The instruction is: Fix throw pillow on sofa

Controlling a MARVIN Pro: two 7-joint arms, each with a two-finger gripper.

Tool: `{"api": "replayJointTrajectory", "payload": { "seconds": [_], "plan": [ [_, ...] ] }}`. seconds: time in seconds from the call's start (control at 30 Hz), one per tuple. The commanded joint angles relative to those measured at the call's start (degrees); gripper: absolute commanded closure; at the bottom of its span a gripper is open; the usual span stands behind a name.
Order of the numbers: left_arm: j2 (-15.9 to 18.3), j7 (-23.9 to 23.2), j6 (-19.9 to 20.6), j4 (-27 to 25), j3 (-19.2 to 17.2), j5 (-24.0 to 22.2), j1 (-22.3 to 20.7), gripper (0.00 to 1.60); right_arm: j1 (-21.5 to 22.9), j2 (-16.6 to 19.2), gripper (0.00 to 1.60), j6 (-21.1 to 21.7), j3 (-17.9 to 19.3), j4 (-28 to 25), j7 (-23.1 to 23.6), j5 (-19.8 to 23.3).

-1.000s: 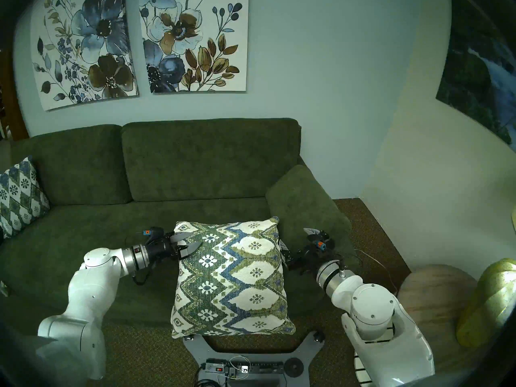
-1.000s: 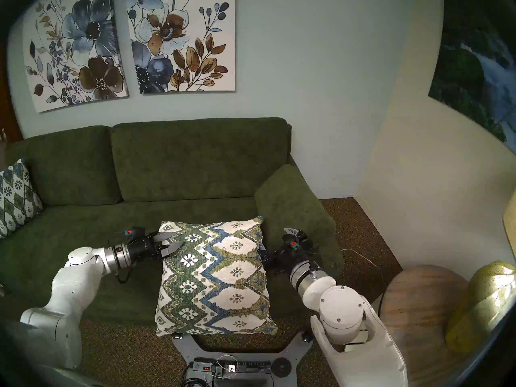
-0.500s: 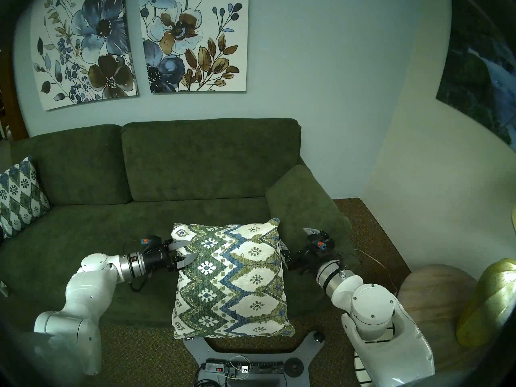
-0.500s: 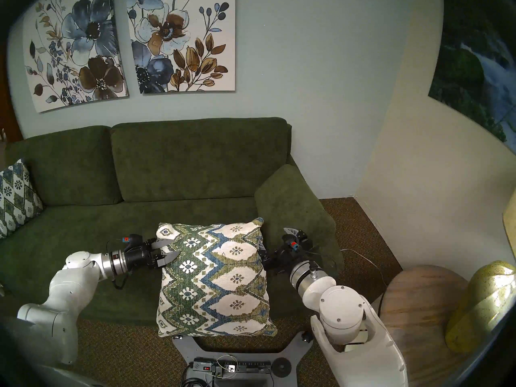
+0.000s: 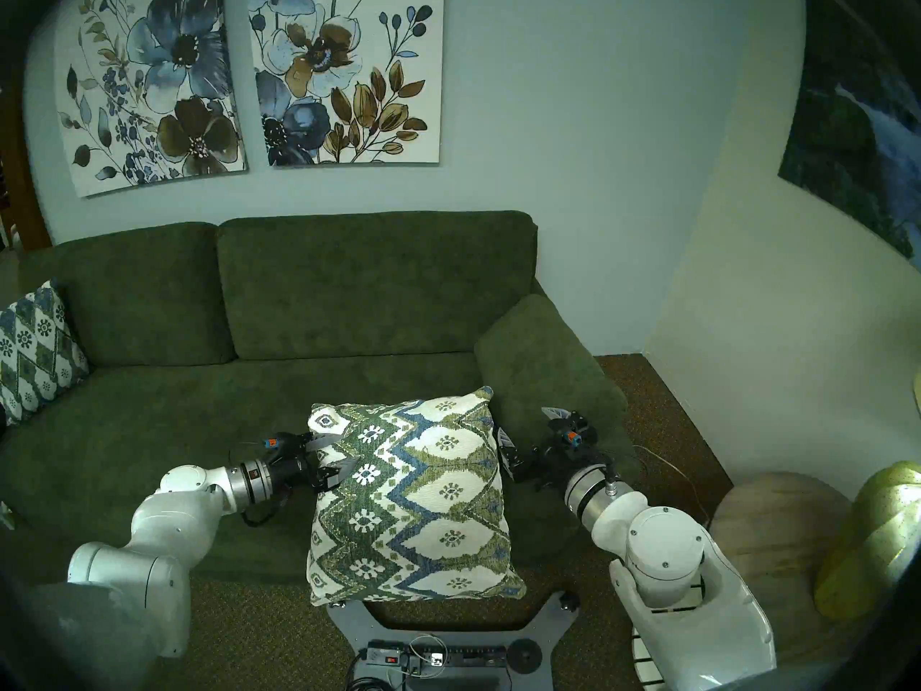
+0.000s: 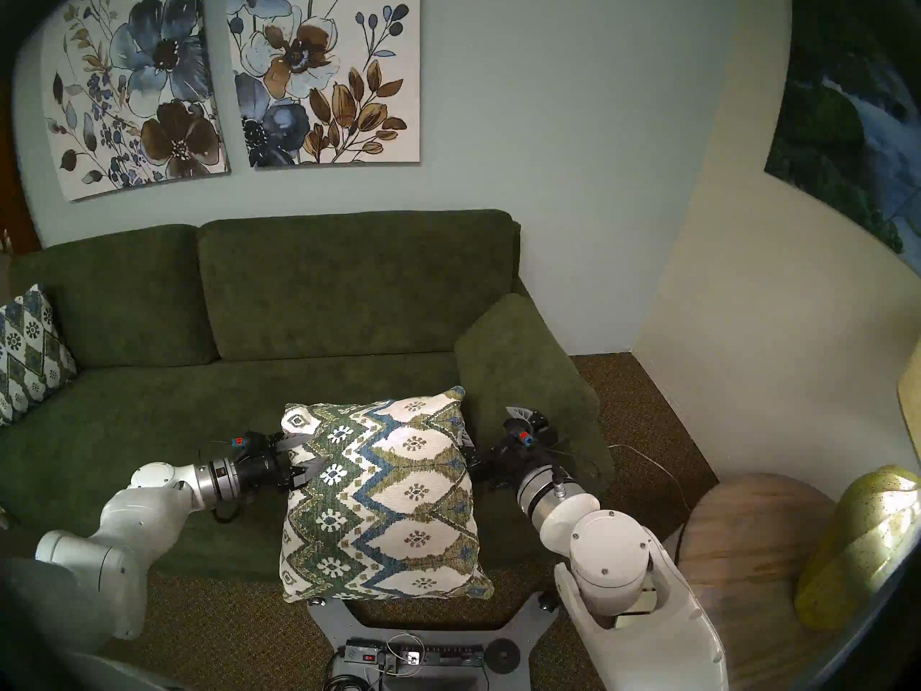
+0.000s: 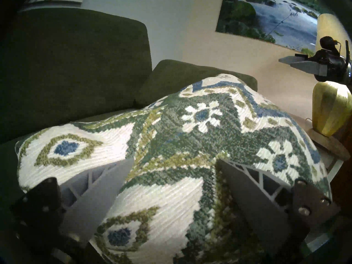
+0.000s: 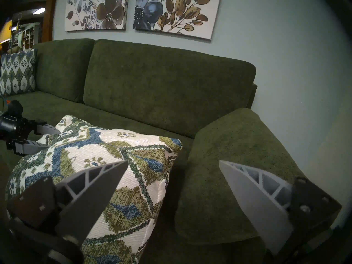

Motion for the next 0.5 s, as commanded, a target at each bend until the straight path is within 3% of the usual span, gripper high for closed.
{"api": "replayJointTrajectory", "payload": {
  "seconds": [0.0, 0.23, 0.47],
  "plan": [
    [-0.6, -0.1, -2.1, 5.2, 1.4, 1.3, -3.0, 0.00, 0.2, -0.1, 0.00, 0.0, -0.1, -1.0, -0.1, 0.0],
    [-0.5, -0.6, -3.8, 8.6, 2.1, 1.1, -4.9, 0.00, 0.2, 0.0, 0.00, 0.2, 0.1, -1.1, 0.2, 0.3],
    [-0.5, -0.8, -4.6, 10.1, 2.5, 1.0, -5.8, 0.00, 1.1, 1.9, 0.00, 3.4, 0.6, -0.8, 5.7, 4.3]
  ]
}}
